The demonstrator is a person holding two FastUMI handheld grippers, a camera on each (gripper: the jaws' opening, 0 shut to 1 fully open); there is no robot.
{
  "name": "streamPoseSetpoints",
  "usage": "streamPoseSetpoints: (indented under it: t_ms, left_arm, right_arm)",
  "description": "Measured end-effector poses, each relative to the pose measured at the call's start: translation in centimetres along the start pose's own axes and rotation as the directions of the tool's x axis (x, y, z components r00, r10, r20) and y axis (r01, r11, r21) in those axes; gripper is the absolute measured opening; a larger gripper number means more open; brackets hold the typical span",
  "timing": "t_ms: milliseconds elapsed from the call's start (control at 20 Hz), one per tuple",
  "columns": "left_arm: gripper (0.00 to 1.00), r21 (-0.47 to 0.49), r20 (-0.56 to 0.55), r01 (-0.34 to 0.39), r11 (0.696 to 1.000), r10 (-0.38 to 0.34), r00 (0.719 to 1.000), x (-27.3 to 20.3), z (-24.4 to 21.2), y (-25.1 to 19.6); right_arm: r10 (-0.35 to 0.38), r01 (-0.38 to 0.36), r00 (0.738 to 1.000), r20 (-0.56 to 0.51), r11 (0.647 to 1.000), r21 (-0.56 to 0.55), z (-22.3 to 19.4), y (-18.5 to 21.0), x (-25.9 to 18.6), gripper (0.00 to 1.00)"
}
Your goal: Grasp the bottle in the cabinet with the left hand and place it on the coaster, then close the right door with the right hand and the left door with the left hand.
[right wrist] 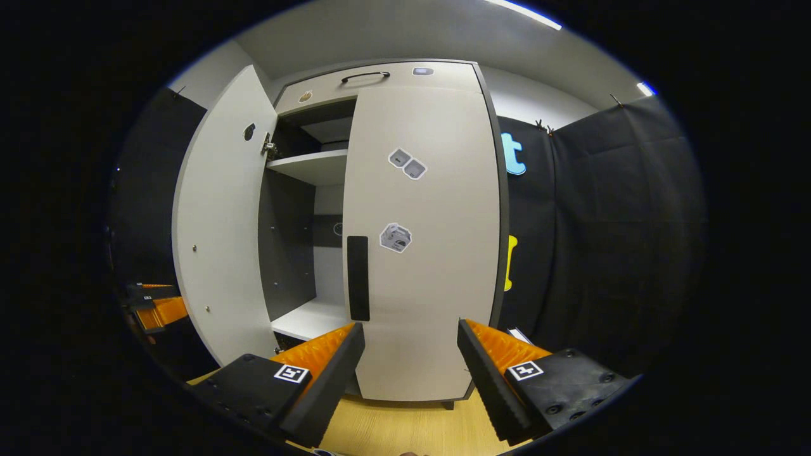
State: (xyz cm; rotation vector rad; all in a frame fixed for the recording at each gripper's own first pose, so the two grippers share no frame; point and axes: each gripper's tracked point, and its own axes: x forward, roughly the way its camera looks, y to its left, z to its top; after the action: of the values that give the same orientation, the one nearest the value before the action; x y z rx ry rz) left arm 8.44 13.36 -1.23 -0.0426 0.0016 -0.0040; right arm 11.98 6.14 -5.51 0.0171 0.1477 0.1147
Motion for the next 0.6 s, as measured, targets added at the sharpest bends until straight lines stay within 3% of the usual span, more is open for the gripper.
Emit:
streamPoseSetpoints:
  t_ms: [350,600]
  left_arm:
    - [0.94,-0.008,0.014,0.081,0.997,-0.08,0.997,3.2,0.1,-6.4]
    - [0.95,-0.032,0.0,0.105,0.994,-0.105,0.994,7.0,-0.4,-8.3]
  right_arm:
    - [-0.015,0.015,1.0,0.0,1.0,-0.003,-0.1,-2.6,-0.1,0.98]
    - [-0.043,0.043,0.999,0.005,0.999,-0.016,0.8,-4.6,-0.7,0.98]
